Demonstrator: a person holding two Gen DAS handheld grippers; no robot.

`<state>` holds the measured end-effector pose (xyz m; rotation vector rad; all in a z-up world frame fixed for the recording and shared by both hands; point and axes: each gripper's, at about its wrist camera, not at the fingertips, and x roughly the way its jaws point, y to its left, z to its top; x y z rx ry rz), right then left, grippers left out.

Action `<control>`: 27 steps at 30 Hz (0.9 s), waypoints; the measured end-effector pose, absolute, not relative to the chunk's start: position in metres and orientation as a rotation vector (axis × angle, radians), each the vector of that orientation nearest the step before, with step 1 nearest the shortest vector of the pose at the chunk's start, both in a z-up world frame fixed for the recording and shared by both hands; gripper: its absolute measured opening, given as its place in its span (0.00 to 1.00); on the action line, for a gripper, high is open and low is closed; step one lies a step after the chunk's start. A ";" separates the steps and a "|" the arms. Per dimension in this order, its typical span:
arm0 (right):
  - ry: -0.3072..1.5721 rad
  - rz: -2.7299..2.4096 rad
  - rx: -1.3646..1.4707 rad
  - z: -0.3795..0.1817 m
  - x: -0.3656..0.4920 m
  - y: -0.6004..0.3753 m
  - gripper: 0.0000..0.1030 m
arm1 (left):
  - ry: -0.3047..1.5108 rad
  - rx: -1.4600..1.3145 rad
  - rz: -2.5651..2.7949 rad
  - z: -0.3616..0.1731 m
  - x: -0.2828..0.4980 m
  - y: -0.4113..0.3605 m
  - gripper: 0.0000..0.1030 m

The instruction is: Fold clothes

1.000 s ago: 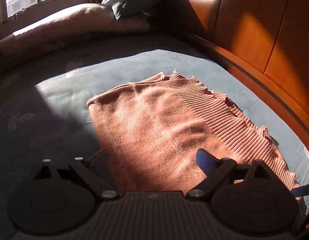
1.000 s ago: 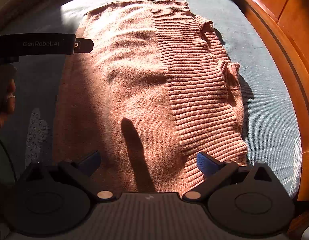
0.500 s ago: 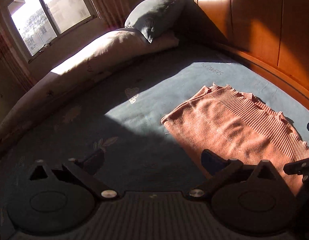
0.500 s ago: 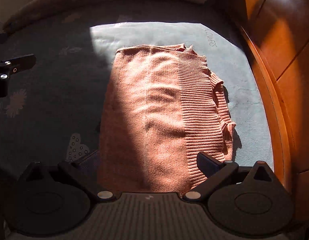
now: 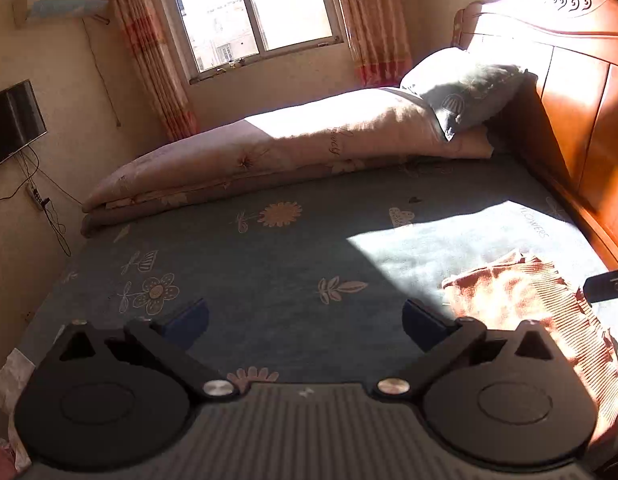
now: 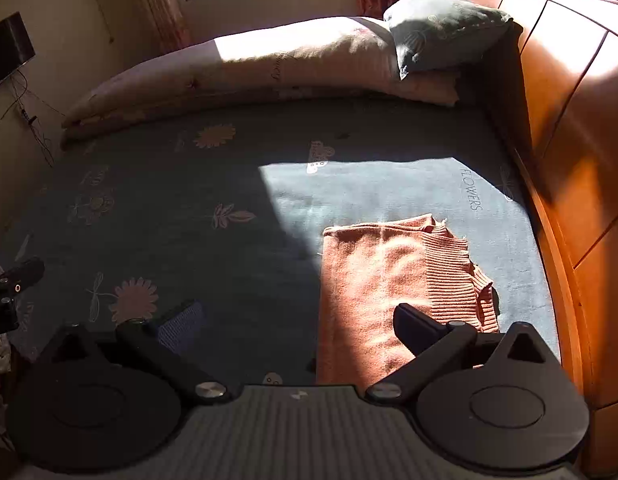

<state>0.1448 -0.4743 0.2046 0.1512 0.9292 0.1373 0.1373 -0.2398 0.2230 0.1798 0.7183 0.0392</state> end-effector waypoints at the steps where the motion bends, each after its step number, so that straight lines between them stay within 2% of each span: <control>1: 0.951 0.136 0.165 0.205 0.147 -0.470 1.00 | 0.712 0.171 0.041 0.228 0.138 -0.235 0.99; 7: 1.088 0.061 0.264 0.200 0.151 -0.441 1.00 | 0.918 0.094 0.008 0.215 0.157 -0.211 0.99; 12: 1.158 -0.033 0.236 0.196 0.144 -0.419 1.00 | 1.087 -0.006 -0.044 0.198 0.170 -0.195 0.99; 27: 1.194 -0.105 0.153 0.191 0.134 -0.367 1.00 | 1.307 0.001 -0.101 0.170 0.171 -0.175 0.99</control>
